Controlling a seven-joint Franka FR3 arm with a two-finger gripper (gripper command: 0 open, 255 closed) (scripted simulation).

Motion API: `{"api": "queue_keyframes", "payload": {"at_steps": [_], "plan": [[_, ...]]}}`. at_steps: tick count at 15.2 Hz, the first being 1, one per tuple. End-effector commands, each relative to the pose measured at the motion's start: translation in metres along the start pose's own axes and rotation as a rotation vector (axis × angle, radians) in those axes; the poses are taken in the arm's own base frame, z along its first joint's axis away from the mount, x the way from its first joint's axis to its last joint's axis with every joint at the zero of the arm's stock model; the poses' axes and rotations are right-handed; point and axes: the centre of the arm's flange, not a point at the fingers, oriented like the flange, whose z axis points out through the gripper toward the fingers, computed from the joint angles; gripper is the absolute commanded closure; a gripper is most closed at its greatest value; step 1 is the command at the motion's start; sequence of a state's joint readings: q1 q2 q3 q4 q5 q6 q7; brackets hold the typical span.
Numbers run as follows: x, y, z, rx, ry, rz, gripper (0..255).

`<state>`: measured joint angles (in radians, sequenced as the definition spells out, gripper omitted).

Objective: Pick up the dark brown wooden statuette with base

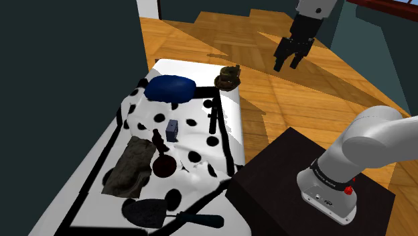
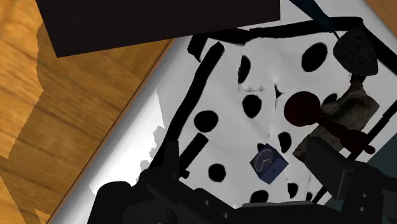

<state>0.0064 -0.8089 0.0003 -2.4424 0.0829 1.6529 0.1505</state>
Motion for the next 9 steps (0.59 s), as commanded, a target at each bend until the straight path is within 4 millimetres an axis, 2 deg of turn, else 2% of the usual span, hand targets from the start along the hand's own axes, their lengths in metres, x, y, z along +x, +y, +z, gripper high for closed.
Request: {"api": "queue_keyframes", "payload": {"at_steps": [1,9], "plan": [[0.000,0.000,0.000,0.000,0.000,0.000,0],[0.037,-0.080,0.058,-0.004,0.011,-0.008,0]]}}
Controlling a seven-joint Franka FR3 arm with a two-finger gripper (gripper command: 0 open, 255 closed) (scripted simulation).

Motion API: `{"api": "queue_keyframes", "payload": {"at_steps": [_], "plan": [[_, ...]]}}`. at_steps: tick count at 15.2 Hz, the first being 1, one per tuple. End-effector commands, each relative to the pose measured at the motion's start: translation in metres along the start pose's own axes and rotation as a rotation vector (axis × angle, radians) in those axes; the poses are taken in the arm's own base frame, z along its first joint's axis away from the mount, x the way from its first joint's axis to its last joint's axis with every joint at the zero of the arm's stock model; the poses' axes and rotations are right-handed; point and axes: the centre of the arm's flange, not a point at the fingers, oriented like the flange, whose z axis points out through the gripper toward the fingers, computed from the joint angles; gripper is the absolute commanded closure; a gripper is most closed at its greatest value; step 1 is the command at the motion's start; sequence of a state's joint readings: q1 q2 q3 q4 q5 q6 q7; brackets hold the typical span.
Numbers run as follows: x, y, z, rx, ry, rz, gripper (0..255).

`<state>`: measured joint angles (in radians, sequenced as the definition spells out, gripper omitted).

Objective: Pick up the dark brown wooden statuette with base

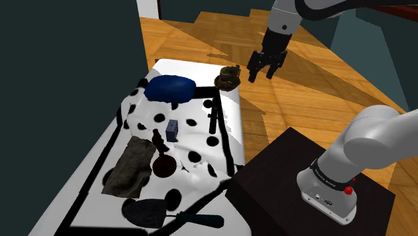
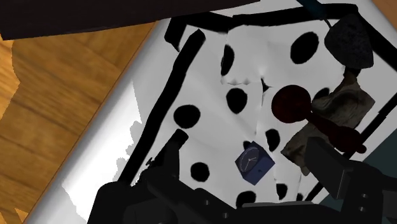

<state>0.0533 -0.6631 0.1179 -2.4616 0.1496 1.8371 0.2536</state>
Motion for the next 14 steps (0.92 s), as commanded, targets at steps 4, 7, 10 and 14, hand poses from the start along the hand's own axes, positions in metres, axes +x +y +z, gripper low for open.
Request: {"api": "queue_keyframes", "payload": {"at_steps": [4,7,10,14], "plan": [[0.025,-0.051,0.038,-0.002,0.008,-0.004,0],[0.039,-0.081,0.060,-0.003,0.012,-0.007,0],[0.053,-0.111,0.082,-0.005,0.016,-0.010,0],[0.071,-0.151,0.111,-0.007,0.021,-0.014,0]]}}
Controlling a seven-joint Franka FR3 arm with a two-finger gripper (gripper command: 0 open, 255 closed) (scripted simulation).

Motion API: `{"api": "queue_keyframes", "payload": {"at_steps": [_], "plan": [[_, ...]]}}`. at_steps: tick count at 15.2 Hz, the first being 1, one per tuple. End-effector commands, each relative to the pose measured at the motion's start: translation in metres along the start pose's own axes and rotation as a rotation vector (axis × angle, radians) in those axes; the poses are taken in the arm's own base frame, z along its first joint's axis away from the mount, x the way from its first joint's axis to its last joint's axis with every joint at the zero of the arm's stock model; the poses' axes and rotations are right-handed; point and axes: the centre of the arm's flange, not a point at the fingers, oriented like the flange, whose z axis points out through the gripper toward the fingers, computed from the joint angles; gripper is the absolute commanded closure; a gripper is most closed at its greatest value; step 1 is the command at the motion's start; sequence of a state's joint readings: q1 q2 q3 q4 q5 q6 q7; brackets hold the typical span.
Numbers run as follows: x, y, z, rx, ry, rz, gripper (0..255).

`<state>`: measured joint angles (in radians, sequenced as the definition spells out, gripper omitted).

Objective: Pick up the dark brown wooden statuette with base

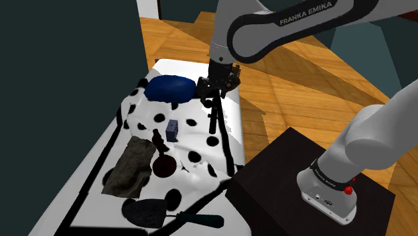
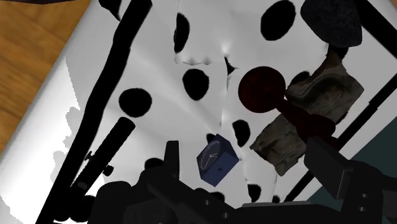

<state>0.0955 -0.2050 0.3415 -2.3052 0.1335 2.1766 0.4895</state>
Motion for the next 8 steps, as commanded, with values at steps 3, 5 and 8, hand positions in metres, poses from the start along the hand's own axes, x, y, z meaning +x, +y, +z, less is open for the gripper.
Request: {"api": "queue_keyframes", "payload": {"at_steps": [3,5,8], "plan": [[0.018,-0.040,0.030,-0.001,0.006,-0.003,0],[0.027,-0.060,0.044,-0.002,0.008,-0.005,0],[0.041,-0.090,0.066,-0.003,0.012,-0.008,0]]}}
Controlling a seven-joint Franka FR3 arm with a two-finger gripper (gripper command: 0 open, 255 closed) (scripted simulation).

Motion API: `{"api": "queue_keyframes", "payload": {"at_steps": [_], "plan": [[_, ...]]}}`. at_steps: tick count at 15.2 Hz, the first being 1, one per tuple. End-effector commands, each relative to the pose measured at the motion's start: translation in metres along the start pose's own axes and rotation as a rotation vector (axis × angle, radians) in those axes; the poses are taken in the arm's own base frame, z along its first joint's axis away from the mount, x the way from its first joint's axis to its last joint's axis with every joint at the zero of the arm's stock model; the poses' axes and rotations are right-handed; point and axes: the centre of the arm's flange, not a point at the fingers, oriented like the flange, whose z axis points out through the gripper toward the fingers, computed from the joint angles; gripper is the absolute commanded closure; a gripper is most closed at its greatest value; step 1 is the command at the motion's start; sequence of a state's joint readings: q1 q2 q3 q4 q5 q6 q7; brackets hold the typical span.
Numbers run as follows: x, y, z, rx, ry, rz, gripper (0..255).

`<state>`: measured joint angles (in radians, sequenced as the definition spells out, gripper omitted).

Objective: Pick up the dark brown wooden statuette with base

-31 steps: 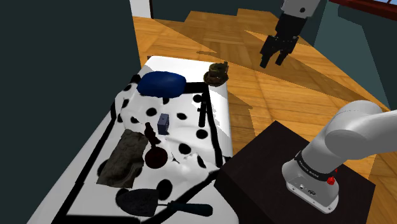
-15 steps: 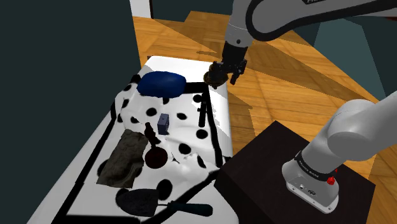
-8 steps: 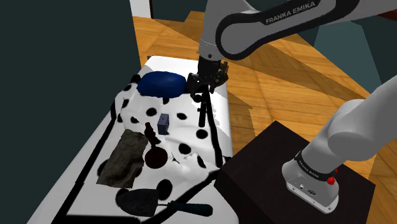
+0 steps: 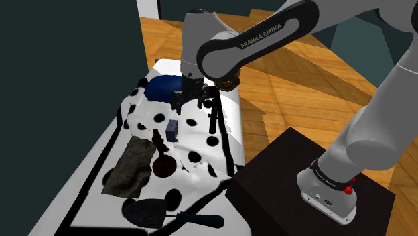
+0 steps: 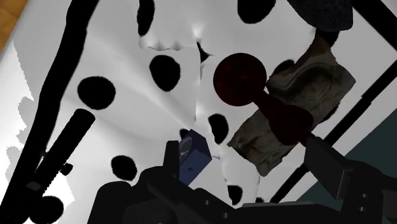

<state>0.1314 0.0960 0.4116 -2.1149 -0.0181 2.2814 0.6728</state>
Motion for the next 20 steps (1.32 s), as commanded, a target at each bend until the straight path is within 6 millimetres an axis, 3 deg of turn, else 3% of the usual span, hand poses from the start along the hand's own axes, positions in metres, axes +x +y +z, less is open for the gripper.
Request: {"api": "queue_keyframes", "payload": {"at_steps": [1,11,20], "plan": [[0.010,-0.023,0.016,0.000,0.003,-0.001,0],[0.057,-0.123,0.089,-0.005,0.017,-0.011,0],[0.055,-0.121,0.130,-0.005,0.017,-0.011,0]]}}
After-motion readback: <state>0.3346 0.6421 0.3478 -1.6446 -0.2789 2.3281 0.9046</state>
